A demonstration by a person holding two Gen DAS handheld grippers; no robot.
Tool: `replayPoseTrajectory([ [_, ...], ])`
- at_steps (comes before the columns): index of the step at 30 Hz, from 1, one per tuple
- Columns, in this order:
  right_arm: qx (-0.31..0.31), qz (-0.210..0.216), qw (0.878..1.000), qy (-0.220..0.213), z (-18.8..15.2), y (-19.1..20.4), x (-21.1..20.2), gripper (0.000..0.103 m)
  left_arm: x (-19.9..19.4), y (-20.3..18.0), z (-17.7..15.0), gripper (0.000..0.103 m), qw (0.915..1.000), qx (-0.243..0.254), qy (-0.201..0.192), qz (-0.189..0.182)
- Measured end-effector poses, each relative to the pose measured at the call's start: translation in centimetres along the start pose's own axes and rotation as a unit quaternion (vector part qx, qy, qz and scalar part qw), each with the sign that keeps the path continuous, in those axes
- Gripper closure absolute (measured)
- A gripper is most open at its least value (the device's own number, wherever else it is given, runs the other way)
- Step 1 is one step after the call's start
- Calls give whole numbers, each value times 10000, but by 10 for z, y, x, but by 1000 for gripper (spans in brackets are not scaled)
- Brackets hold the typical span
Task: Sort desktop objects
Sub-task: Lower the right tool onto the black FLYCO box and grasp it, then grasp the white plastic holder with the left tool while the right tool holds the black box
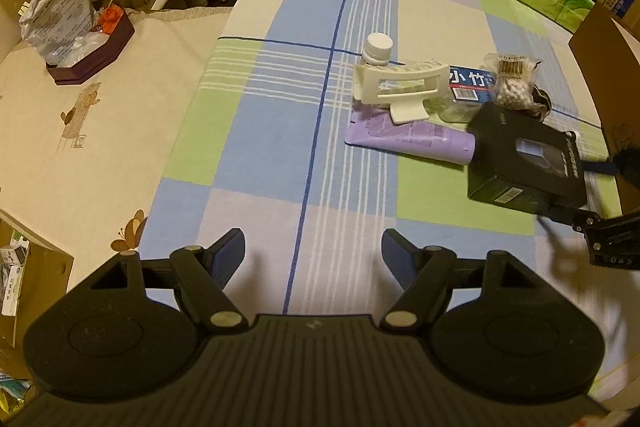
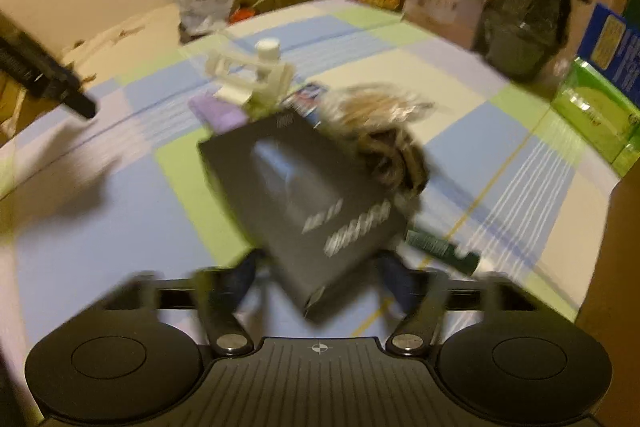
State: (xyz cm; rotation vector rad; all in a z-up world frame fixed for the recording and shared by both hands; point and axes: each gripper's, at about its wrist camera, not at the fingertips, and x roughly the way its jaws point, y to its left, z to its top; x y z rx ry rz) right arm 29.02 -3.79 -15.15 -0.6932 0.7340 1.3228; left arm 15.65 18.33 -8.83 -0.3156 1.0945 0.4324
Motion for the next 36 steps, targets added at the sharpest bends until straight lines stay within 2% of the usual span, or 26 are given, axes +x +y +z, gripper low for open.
replayPoseTrajectory([
  [2,-114,-60,9999,74,-4,5,-3,46,2,-1,1,32,10000,9,20,-17],
  [3,-159,-151,9998,42,-5,6,-5,26,3,-1,1,32,10000,22,23,-31],
  [4,-214,-189,9996,-26,-5,6,-7,11,3,-3,2,32,10000,39,22,-44],
  [5,-283,-221,9992,-185,-5,5,-10,2,4,-4,2,32,10000,52,20,-50],
  [6,-355,-188,9987,-298,-3,4,-12,2,4,-5,3,32,10000,69,17,-56],
  [13,-787,-24,9967,-184,22,-8,15,2,7,-5,6,31,9999,92,31,-46],
  [17,-870,282,9957,-144,28,-11,25,2,8,-1,5,31,10000,44,53,-24],
  [19,-988,327,9945,-143,26,-7,25,11,9,2,4,31,10000,6,73,-9],
  [21,-1041,243,9942,-150,21,-2,20,16,11,4,3,31,9999,-22,104,9],
  [25,-746,83,9971,-106,9,6,7,22,15,5,1,31,9999,-32,162,16],
  [30,-30,-207,9998,56,-10,23,-14,25,20,-2,4,31,9998,57,194,-36],
  [33,556,-3,9979,321,-20,30,-22,26,22,-8,7,31,9996,164,190,-95],
  [36,689,-1,9971,326,-24,36,-27,25,23,-15,11,31,9993,286,159,-154],
])
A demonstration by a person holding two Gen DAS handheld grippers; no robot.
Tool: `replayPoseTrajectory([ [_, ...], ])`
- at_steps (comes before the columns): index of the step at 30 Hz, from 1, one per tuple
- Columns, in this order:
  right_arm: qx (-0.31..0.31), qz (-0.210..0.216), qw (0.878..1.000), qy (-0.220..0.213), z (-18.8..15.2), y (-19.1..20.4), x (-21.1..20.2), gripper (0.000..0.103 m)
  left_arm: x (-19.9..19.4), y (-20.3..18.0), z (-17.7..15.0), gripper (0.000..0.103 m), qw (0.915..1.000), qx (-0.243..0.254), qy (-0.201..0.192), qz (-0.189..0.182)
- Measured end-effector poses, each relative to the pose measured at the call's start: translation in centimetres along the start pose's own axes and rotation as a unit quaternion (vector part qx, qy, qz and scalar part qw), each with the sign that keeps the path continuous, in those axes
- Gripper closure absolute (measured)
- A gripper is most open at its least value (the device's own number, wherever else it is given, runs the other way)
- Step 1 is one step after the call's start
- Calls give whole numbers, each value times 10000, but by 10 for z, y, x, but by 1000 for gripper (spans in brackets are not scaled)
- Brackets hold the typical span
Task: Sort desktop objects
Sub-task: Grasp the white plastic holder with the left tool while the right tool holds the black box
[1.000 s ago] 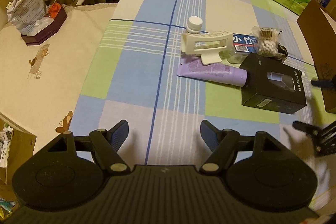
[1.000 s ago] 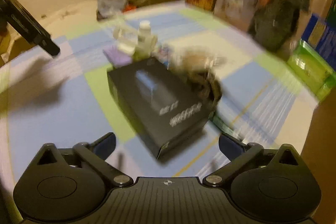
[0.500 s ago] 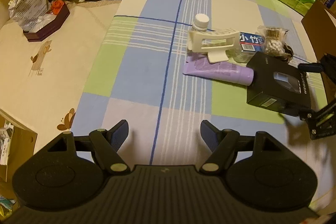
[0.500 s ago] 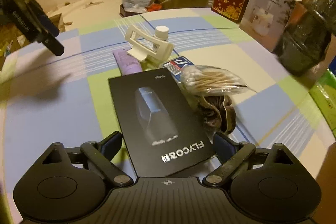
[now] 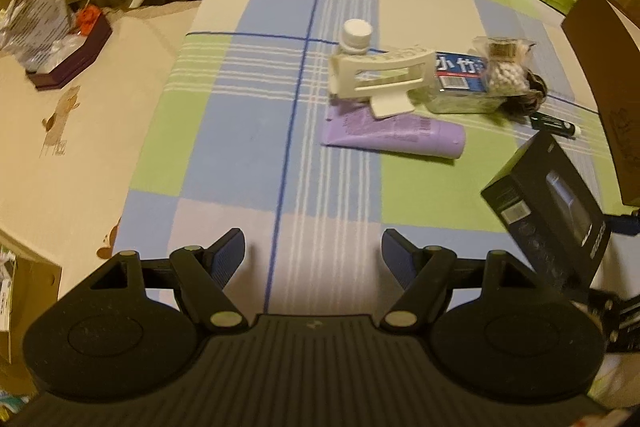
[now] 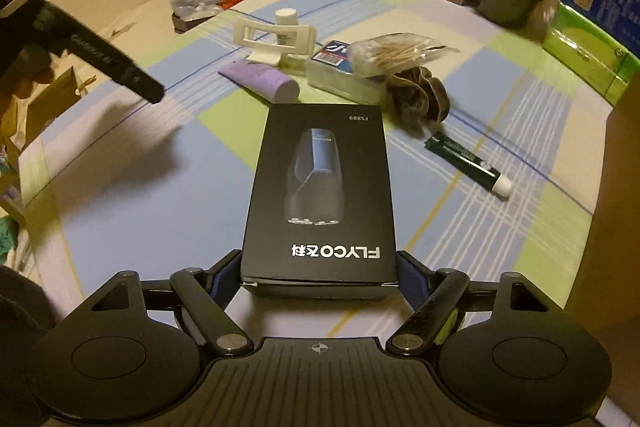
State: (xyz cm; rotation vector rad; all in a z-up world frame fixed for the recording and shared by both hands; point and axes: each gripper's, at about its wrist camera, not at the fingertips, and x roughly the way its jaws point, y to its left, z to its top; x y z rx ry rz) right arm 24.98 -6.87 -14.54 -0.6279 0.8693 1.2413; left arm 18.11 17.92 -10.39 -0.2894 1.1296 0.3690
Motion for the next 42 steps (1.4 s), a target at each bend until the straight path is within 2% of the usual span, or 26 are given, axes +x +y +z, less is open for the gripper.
replayPoseTrajectory([
  [1,41,-33,10000,-50,1,1,-1,24,0,-2,1,31,10000,35,-8,-9],
  [3,126,-113,9996,-212,7,2,-2,12,1,-5,4,31,9999,112,-31,-30],
  [4,156,-180,9994,-263,10,4,0,9,2,-7,5,31,9999,152,-42,-46],
  [8,141,-340,9988,-328,23,9,14,8,2,-14,11,31,9992,363,-118,-122],
  [10,190,-379,9985,-338,27,11,20,9,3,-16,14,31,9987,466,-155,-130],
  [12,279,-494,9980,-276,29,12,24,25,4,-17,17,31,9983,531,-184,-156],
  [22,1099,-1044,9882,-217,13,0,13,26,12,-18,35,31,9936,1016,-368,-327],
  [26,1449,-1266,9811,-188,7,-8,6,26,15,-21,48,31,9859,1505,-572,-457],
  [30,1810,-1490,9720,-165,-1,-18,-1,26,20,-27,66,32,9722,2115,-774,-646],
  [33,2038,-1637,9651,-149,-8,-23,-6,26,29,-30,82,32,9629,2443,-785,-832],
  [37,2357,-1723,9563,-148,-16,-27,-12,26,47,-31,102,33,9562,2655,-579,-1084],
  [42,2555,-1857,9486,-170,-24,-27,-18,26,59,-36,111,46,9493,2848,-245,-1306],
])
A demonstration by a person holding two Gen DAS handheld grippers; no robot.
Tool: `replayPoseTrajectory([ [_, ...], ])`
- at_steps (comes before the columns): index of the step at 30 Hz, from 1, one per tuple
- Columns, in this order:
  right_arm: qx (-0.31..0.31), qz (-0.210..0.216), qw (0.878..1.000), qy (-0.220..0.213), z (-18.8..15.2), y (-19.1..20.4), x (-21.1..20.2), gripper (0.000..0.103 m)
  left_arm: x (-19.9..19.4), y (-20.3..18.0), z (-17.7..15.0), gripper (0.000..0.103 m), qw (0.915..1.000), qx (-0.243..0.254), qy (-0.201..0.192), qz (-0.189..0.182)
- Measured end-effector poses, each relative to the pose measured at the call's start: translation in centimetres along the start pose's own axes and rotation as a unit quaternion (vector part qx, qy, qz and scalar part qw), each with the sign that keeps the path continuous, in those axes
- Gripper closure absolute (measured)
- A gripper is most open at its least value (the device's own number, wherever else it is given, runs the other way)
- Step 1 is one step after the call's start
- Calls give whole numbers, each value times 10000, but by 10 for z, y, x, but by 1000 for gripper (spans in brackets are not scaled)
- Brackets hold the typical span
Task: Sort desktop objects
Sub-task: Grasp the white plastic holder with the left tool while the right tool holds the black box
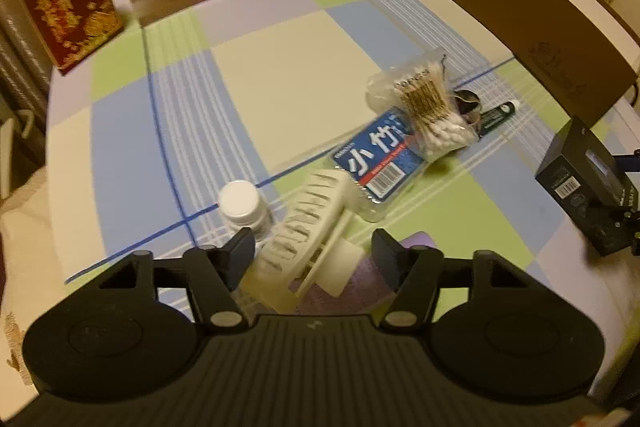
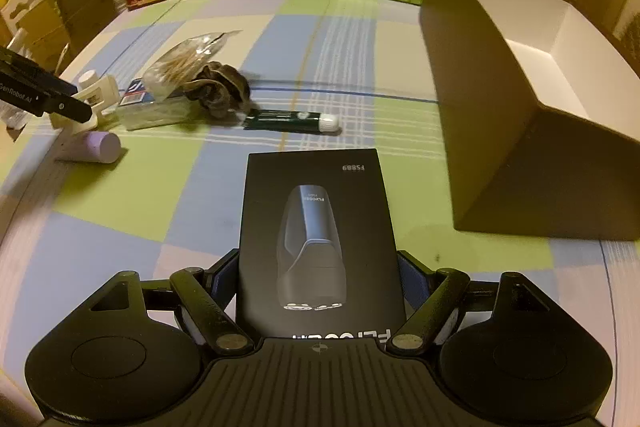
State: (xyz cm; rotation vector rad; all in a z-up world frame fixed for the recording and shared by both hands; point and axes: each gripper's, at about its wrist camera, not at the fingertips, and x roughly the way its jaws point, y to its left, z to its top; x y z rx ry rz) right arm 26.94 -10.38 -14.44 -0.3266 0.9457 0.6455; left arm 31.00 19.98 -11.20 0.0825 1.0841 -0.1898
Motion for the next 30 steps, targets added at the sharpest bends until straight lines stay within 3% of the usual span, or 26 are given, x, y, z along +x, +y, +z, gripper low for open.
replayPoseTrajectory([
  [2,82,-20,10000,4,-2,-2,-1,26,3,-2,1,56,10000,33,31,-30],
  [4,145,-31,9999,1,-2,-3,-1,26,5,-2,2,73,9999,28,61,-95],
  [22,213,-25,9997,117,0,-3,3,26,19,-4,18,69,9993,-301,67,-201],
  [25,215,-3,9997,113,0,-3,3,26,16,-4,15,75,9993,-323,44,-200],
  [30,192,21,9998,92,-2,-2,2,26,6,-6,8,77,9987,-448,-83,-222],
])
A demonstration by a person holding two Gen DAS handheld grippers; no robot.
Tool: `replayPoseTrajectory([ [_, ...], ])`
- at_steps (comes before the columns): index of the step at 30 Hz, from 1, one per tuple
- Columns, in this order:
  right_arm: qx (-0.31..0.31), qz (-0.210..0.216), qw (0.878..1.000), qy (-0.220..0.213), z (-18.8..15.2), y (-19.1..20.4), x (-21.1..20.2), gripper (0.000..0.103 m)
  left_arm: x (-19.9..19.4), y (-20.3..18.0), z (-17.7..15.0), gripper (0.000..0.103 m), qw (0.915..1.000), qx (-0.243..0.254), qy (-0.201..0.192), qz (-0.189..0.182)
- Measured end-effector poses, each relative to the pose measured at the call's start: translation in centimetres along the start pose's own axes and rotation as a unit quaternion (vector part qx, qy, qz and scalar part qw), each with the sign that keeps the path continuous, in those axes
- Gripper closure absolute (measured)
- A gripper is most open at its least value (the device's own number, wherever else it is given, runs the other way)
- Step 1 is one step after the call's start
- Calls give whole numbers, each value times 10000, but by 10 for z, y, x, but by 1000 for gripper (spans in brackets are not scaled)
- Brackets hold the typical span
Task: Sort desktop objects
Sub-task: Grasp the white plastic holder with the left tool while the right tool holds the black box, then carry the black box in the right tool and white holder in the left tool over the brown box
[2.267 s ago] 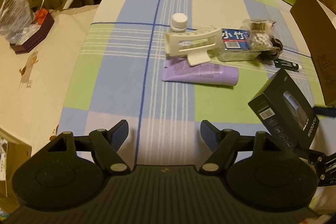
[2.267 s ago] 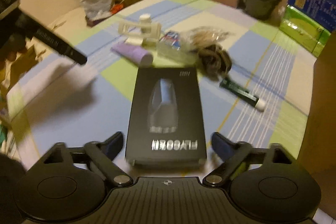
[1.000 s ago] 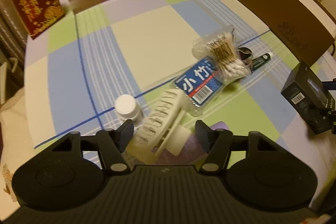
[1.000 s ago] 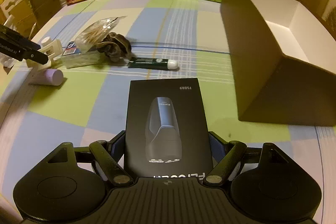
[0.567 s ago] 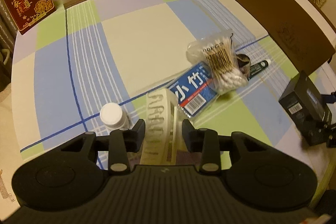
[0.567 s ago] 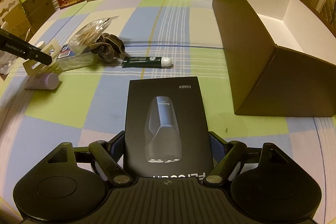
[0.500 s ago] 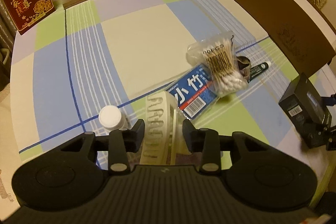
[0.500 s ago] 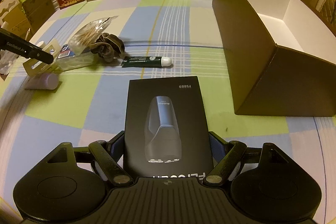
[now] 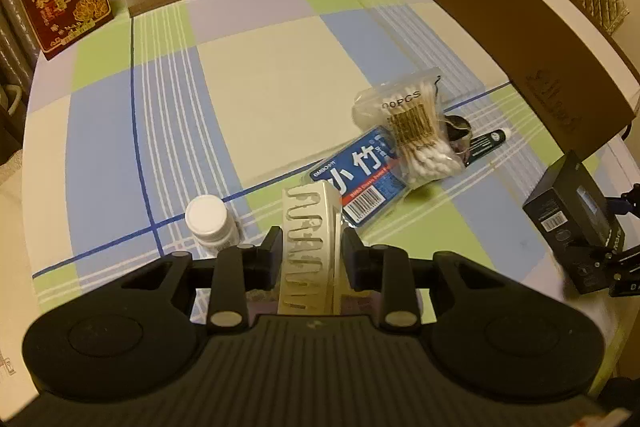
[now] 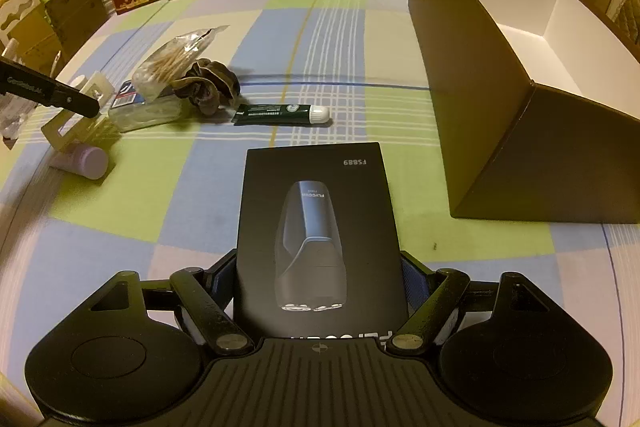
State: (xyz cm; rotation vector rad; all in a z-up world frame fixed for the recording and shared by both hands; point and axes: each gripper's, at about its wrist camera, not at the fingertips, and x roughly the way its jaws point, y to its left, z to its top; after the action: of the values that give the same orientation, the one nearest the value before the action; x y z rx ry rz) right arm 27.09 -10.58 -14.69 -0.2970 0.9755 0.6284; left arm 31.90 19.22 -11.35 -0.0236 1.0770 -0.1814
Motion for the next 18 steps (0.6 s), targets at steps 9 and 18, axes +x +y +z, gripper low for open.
replayPoseTrajectory([
  [9,-33,-10,10000,-75,-3,-2,-4,27,-32,-14,-8,80,9994,-144,-328,26],
  [18,-87,186,9994,-292,-4,-5,-25,27,-53,-46,-21,80,9982,-258,-526,84],
])
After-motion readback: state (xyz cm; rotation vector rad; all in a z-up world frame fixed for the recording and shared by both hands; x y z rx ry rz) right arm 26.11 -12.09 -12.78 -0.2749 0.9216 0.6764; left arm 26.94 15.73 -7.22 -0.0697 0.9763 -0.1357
